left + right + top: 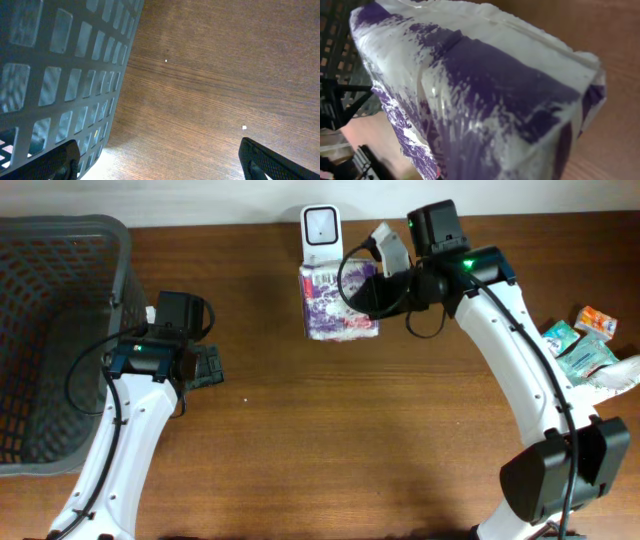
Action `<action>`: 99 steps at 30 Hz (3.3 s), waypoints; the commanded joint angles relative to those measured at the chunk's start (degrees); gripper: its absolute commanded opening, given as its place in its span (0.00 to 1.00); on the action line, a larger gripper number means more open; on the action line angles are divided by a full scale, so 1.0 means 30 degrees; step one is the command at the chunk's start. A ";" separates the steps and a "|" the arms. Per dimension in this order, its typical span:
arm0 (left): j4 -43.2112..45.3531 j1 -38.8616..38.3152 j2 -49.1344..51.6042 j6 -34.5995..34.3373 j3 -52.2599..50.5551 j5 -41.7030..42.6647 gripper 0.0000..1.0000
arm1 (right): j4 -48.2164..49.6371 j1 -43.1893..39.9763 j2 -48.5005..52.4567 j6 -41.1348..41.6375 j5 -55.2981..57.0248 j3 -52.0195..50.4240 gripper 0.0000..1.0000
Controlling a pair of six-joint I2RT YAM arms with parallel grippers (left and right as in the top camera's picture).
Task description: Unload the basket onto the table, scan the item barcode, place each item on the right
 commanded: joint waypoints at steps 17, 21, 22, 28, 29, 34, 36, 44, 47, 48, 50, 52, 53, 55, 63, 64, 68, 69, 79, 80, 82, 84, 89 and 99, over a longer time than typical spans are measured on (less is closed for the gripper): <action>0.0029 0.0073 -0.0073 -0.0204 -0.0007 0.0007 0.99 | -0.2652 -0.0022 0.0036 0.2295 -0.3687 0.0087 0.04; 0.0029 0.0073 -0.0073 -0.0204 -0.0007 0.0007 0.99 | -0.2659 -0.0022 0.0036 0.2295 -0.3679 0.0087 0.04; 0.0029 0.0073 -0.0073 -0.0204 -0.0007 0.0007 0.99 | -0.2659 -0.0022 0.0036 0.2295 -0.3606 0.0087 0.04; 0.0029 0.0073 -0.0073 -0.0204 -0.0007 0.0007 0.99 | -0.2674 -0.0022 0.0044 0.2310 -0.2637 0.0080 0.04; 0.0029 0.0073 -0.0073 -0.0204 -0.0007 0.0007 0.99 | -0.2688 -0.0022 0.0051 0.2557 -0.1909 0.0080 0.04; 0.0029 0.0073 -0.0073 -0.0204 -0.0007 0.0007 0.99 | -0.5348 -0.0022 0.0146 0.7096 1.4069 0.0073 0.04; 0.0029 0.0073 -0.0073 -0.0204 -0.0007 0.0007 0.99 | -0.5829 -0.0022 0.0415 0.7169 1.6364 0.0044 0.04; 0.0029 0.0073 -0.0073 -0.0204 -0.0007 0.0007 0.99 | -0.5996 -0.0015 0.4699 0.7147 2.0174 -0.0284 0.11; 0.0029 0.0073 -0.0073 -0.0204 -0.0007 0.0007 0.99 | -0.5945 0.0299 0.5049 0.6885 1.8389 -0.0262 0.31; 0.0029 0.0073 -0.0073 -0.0204 -0.0007 0.0007 0.99 | -0.5945 0.0656 0.4998 0.6382 1.7216 -0.0051 0.35; 0.0029 0.0073 -0.0073 -0.0204 -0.0007 0.0007 0.99 | -0.5807 0.1792 0.4998 0.6353 1.5431 0.0517 0.38; 0.0029 0.0073 -0.0073 -0.0204 -0.0007 0.0007 0.99 | -0.5180 0.3118 0.4998 0.6353 1.3974 0.1042 0.47; 0.0029 0.0073 -0.0073 -0.0204 -0.0007 0.0007 0.99 | -0.4583 0.3963 0.4998 0.6346 1.2925 0.1443 0.54; 0.0029 0.0073 -0.0073 -0.0204 -0.0007 0.0015 0.99 | -0.4124 0.5100 0.4998 0.6258 1.1584 0.2361 0.58; 0.0029 0.0073 -0.0073 -0.0204 -0.0007 0.0007 0.99 | -0.8429 0.2171 0.5085 0.2980 1.4651 0.7380 0.90; 0.0029 0.0073 -0.0073 -0.0204 -0.0007 0.0007 0.99 | -0.8415 0.0576 0.5180 0.0627 1.2502 0.6972 0.91; 0.0029 0.0073 -0.0073 -0.0204 -0.0007 0.0007 0.99 | -0.7832 -0.3905 0.6215 -0.3993 0.3606 0.5093 0.91; 0.0029 0.0073 -0.0073 -0.0204 -0.0007 0.0007 0.99 | -0.7344 -0.4685 0.6615 -0.4415 0.1785 0.4401 0.91; 0.0029 0.0073 -0.0073 -0.0204 -0.0007 0.0007 0.99 | -0.0663 -0.4350 0.8830 -0.4342 -0.3417 -0.2543 0.59; 0.0029 0.0073 -0.0073 -0.0204 -0.0007 0.0007 0.99 | -0.0357 -0.4146 0.8830 -0.3825 -0.3424 -0.2681 0.31; 0.0029 0.0073 -0.0073 -0.0204 -0.0007 0.0007 0.99 | -0.0211 -0.3796 0.8779 -0.2907 -0.4510 -0.2215 0.04; 0.0029 0.0073 -0.0073 -0.0197 -0.0007 0.0007 0.99 | -0.0357 -0.3643 0.8772 -0.2178 -0.7016 -0.0328 0.04; 0.0029 0.0073 -0.0073 -0.0204 -0.0007 0.0007 0.99 | 0.3577 -0.3483 0.8772 0.4313 -0.7257 0.4583 0.04; 0.0029 0.0073 -0.0073 -0.0204 -0.0007 0.0007 0.99 | 1.5875 -0.0357 1.0032 1.2517 0.0189 0.4721 0.04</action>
